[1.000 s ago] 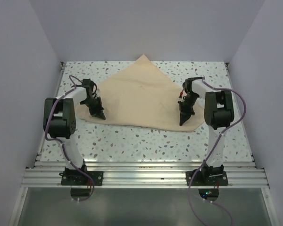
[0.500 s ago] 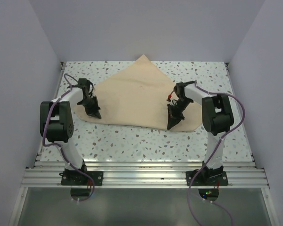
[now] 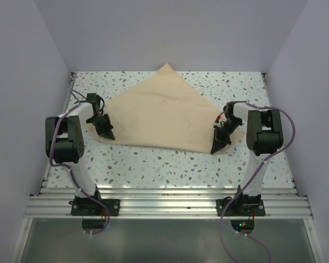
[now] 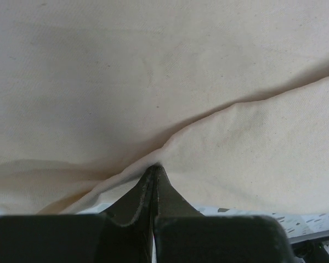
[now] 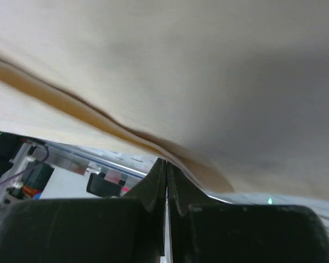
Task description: Prepare the surgical pack
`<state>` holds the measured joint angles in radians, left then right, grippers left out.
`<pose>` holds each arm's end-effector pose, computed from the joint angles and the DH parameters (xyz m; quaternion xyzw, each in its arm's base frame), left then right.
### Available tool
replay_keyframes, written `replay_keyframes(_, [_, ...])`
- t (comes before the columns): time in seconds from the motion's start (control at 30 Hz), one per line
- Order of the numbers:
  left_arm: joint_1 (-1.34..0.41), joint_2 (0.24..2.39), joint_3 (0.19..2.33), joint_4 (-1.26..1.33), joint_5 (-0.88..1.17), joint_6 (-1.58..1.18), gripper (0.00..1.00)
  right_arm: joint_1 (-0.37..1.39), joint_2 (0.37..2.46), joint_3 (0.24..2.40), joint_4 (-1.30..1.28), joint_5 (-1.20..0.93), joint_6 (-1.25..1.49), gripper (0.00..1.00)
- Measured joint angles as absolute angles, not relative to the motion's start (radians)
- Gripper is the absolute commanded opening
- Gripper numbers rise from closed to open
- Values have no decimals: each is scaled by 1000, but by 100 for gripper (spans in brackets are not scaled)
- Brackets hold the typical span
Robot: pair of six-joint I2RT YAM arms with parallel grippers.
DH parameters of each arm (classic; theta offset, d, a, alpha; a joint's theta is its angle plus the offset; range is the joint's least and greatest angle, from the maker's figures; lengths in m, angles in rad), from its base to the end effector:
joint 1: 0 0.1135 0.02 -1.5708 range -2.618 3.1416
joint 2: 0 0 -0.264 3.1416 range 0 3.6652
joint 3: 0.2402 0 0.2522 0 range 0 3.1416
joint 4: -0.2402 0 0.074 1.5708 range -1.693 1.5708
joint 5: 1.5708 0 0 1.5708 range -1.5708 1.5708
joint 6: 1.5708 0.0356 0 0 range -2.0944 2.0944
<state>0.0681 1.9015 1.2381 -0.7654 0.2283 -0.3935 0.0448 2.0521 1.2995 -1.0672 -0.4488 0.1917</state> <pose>0.3508 0.0158 0.1520 -0.2188 0.9666 -0.1235 0.0511 0.3349 0.0305 0.1211 -0.0986 -0.9627 -0.2050 0.1463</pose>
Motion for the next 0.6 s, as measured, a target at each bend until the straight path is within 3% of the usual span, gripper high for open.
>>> replay_keyframes(0.17, [83,1880,1238,-772,148,-392,2,17,2018,1301,-1105,-329,190,0])
replay_keyframes(0.43, [203,1851,1238,-826,-39,-395,2,53,1996,1390,-1135,-349,190,0])
replay_keyframes(0.6, [224,1790,1240,-846,-68,-408,22,78,1907,1374,-1108,-391,202,5])
